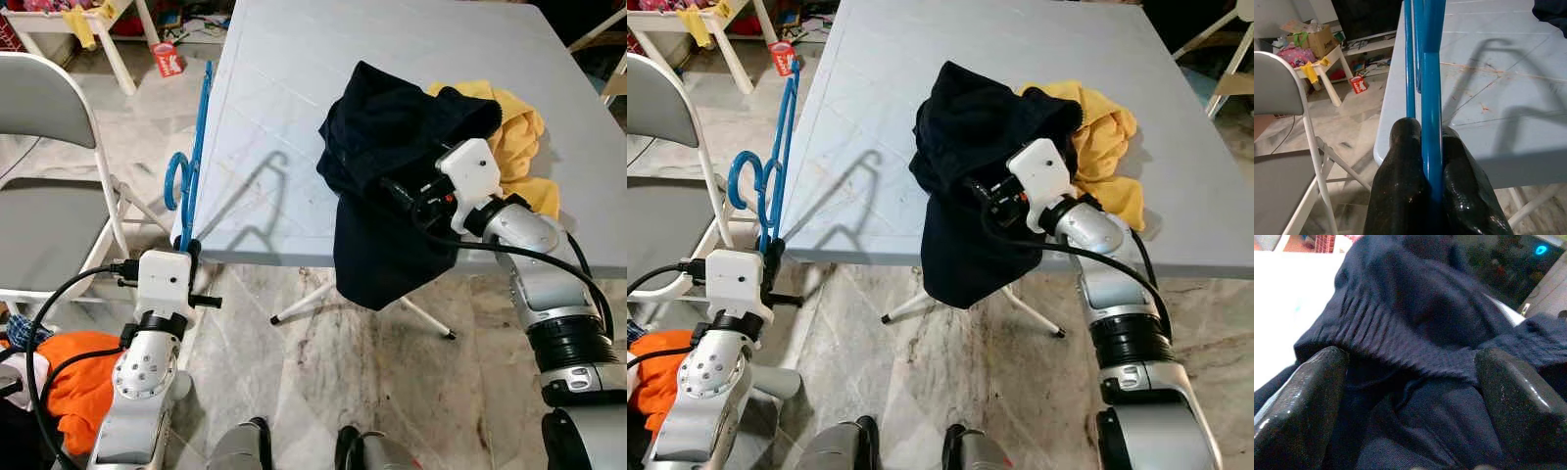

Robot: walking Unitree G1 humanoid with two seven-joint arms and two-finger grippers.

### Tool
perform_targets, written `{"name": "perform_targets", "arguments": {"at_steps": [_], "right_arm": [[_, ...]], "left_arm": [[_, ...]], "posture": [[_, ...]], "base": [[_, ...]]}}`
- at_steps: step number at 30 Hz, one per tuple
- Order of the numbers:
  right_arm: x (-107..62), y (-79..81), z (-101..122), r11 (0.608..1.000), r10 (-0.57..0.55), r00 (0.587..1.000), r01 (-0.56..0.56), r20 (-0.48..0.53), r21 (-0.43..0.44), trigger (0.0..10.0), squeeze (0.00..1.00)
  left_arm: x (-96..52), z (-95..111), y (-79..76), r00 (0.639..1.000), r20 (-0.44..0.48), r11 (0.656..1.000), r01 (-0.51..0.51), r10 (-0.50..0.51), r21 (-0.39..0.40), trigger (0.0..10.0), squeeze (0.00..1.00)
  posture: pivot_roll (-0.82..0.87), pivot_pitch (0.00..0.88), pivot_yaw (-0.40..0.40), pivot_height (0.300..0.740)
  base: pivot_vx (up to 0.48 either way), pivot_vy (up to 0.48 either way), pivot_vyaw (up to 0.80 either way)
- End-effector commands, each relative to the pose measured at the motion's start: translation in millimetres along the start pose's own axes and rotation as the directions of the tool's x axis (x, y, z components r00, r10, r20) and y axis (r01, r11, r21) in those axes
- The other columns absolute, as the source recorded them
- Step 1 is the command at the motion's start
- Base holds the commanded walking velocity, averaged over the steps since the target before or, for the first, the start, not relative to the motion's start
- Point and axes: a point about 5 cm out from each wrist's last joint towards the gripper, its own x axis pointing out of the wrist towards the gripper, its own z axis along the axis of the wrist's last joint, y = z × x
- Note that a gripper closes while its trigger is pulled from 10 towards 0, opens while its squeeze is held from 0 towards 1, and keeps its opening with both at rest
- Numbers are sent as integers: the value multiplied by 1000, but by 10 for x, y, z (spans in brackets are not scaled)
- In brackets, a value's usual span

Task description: Hang hanger

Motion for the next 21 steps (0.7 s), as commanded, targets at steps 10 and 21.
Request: {"name": "perform_targets", "arguments": {"at_steps": [10, 21], "right_arm": [[-241, -293, 137, 1000, -22, 1000, 22, 10, -7, 10000, 1000], [-603, -336, 43, 988, 138, 987, -130, -88, 86, 10000, 1000]], "left_arm": [[-28, -88, -33, 999, -40, 1000, 26, -26, -2, 10000, 0], [-51, -96, -39, 998, -46, 999, 31, -31, -7, 10000, 0]], "posture": [[48, 203, 10, 740], [47, 209, 9, 740]], "base": [[0, 0, 0], [0, 0, 0]]}}
